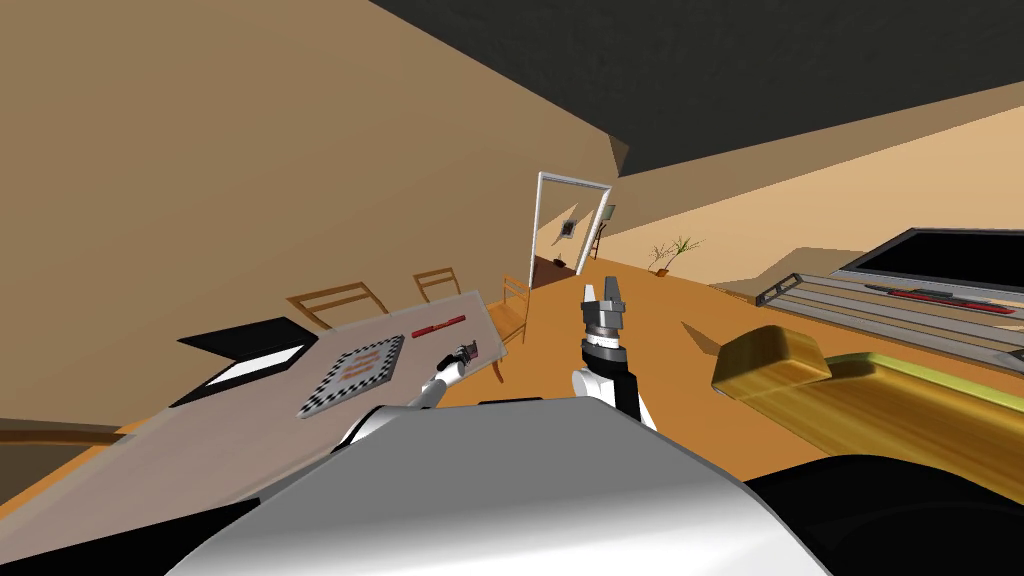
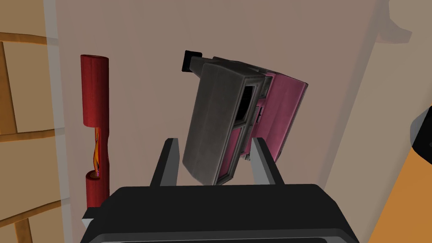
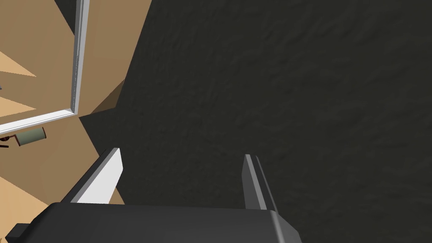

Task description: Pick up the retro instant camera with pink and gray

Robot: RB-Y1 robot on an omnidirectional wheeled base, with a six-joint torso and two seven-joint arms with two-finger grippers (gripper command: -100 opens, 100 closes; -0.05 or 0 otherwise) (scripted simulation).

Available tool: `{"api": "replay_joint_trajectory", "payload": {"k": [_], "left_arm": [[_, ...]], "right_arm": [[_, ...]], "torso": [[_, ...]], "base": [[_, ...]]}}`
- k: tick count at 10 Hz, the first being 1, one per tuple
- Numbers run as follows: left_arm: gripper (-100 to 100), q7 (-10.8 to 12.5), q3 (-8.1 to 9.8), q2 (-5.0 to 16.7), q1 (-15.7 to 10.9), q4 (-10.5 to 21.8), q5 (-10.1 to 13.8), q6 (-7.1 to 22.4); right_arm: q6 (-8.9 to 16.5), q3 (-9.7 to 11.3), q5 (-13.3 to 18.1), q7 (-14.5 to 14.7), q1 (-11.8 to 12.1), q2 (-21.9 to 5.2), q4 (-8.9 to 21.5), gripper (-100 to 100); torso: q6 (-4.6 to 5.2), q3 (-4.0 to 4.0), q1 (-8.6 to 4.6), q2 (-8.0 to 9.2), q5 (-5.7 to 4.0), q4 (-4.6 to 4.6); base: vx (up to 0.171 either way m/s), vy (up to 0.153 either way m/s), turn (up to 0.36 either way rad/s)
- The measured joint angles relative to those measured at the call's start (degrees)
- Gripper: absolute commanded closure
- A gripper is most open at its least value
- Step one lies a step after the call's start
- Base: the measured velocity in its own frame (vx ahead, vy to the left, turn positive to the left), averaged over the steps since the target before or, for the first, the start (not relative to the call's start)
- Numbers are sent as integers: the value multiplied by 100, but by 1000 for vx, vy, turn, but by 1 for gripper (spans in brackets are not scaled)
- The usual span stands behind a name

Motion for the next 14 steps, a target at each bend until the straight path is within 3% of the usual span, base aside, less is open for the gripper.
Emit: {"api": "replay_joint_trajectory", "payload": {"k": [2, 3, 4, 5, 7, 10, 11, 12, 14], "left_arm": [[100, 0, 0, 0, 1, 0, 0, -2], [0, 0, 1, 0, 1, 0, 0, -3], [100, 1, 1, 0, 1, 0, 0, -3], [100, -52, 316, -16, 77, -120, -157, 65], [100, 342, -19, 212, -111, 305, -27, -147], [100, 277, 320, 188, -24, 132, -208, -14], [100, 273, 537, 220, 114, -45, -317, 59], [100, 446, 530, 352, -38, 238, -326, -10], [100, 462, 808, 334, -3, 152, -472, 38]], "right_arm": [[0, 0, 0, 0, 0, 0, 0, 0], [0, 0, 0, 0, 0, 0, 0, 0], [0, 0, 0, 0, 0, 0, 0, 0], [0, 1, 0, 0, -2, 0, 0, 0], [0, 1, 0, 0, -2, 0, 0, 0], [0, 0, 0, 0, 0, 0, 0, 0], [0, 1, 0, 0, -1, 0, 0, 0], [1, 1, 0, 0, -2, 0, 0, 0], [0, 0, 0, 0, 0, 0, 0, 0]], "torso": [[1, 1, 0, 2, -1, 1], [1, 1, 0, 1, -1, 1], [1, 1, 0, 1, -1, 1], [11, 5, 2, 10, 3, 2], [9, 4, 10, 13, 7, -3], [0, -6, 10, -9, 7, -3], [9, 0, 6, 1, 7, 0], [17, 7, 7, 12, 10, 5], [0, 0, 13, -1, 11, 2]], "base": [[0, 0, 0], [0, 0, 0], [-51, 2, -260], [-67, 7, -144], [-71, 11, -202], [-23, -3, -94], [-98, 2, -413], [-84, 3, -124], [-44, -5, -88]]}}
